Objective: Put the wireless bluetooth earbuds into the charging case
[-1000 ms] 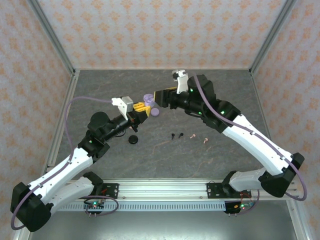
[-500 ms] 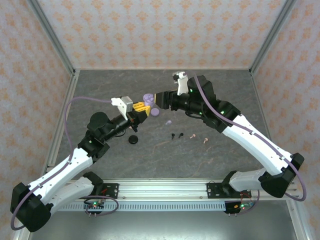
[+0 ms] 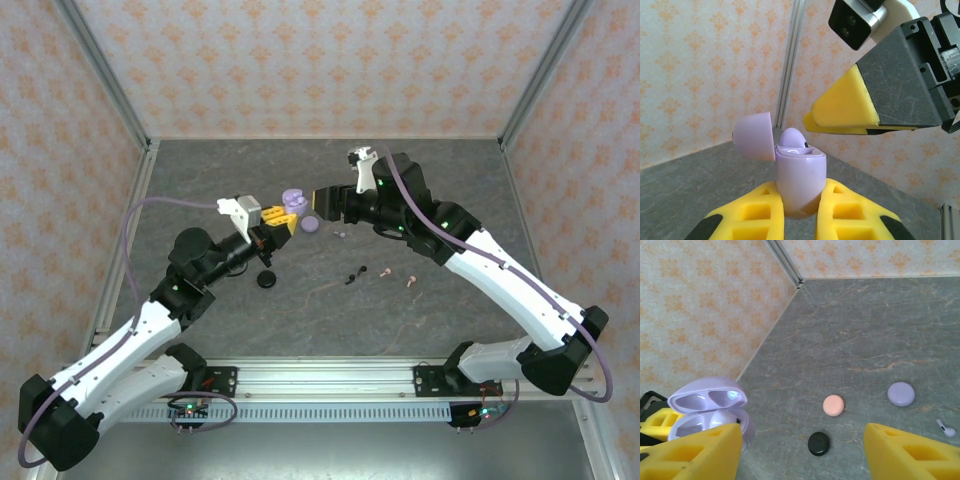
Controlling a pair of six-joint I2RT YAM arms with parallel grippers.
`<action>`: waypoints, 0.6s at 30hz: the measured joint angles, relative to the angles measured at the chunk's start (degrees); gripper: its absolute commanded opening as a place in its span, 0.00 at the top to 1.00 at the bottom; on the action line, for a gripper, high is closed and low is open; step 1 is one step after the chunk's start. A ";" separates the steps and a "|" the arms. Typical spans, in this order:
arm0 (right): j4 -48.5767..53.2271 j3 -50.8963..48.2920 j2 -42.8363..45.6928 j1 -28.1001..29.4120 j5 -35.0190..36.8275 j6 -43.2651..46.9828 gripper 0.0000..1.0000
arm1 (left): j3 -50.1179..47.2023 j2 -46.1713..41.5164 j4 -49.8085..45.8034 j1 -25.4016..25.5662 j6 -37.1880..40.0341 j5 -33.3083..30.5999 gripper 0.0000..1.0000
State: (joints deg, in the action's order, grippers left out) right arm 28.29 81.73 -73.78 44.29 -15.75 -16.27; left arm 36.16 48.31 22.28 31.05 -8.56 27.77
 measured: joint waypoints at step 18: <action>8.81 -4.37 -19.08 -8.13 9.42 -4.61 0.46 | -3.74 -7.63 -6.36 0.00 1.11 -3.39 1.00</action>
State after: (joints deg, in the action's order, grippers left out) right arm 37.10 77.36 -92.86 36.16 -6.33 -20.88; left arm 32.42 40.69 15.92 31.05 -7.44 24.38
